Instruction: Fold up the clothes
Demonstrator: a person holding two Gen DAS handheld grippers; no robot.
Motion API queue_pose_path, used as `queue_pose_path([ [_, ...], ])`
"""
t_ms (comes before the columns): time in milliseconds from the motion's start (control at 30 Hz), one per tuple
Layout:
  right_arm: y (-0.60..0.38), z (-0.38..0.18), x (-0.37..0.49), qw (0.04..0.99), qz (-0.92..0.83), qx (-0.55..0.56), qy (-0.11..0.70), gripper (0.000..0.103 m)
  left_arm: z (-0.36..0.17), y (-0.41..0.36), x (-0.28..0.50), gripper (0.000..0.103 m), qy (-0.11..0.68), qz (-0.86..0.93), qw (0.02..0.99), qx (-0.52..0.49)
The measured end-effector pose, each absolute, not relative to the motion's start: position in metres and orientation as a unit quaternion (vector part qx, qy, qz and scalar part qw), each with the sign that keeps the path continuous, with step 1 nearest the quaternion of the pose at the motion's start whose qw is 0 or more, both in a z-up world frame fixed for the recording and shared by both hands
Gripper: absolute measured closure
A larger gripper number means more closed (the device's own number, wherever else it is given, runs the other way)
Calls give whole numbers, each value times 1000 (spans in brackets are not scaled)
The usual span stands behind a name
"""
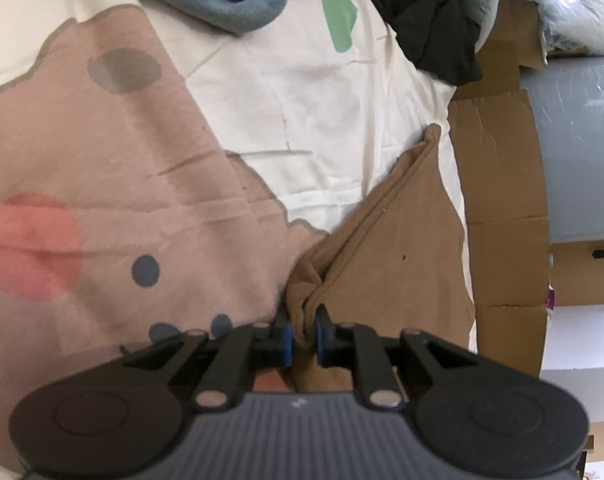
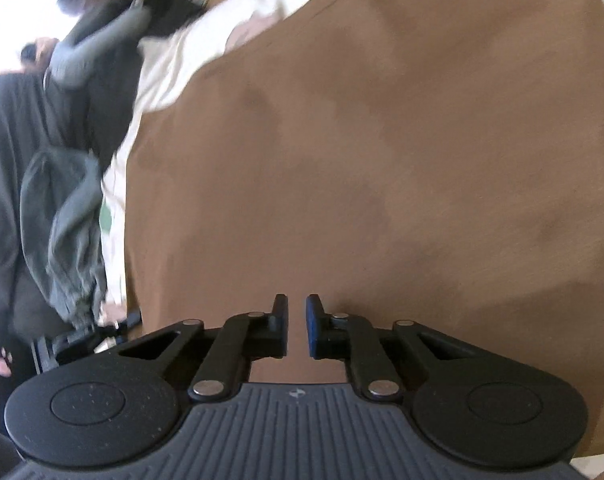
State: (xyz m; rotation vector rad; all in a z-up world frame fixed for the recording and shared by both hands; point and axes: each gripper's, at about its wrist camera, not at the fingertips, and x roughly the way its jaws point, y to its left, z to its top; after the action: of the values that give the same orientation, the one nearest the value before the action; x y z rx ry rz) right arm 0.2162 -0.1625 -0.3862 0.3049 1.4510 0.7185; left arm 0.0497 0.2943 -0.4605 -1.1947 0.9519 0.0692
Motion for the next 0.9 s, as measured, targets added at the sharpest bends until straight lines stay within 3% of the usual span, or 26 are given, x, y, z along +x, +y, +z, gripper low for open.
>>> queue_pose_path([
  [167,-150,-391,203,666,331,114,658,101,-461,295,48,91,429,29,720,-544],
  [900,-128,-409,180,623,351,90,694,98,-462,293,49,91,430,28,721,-542],
])
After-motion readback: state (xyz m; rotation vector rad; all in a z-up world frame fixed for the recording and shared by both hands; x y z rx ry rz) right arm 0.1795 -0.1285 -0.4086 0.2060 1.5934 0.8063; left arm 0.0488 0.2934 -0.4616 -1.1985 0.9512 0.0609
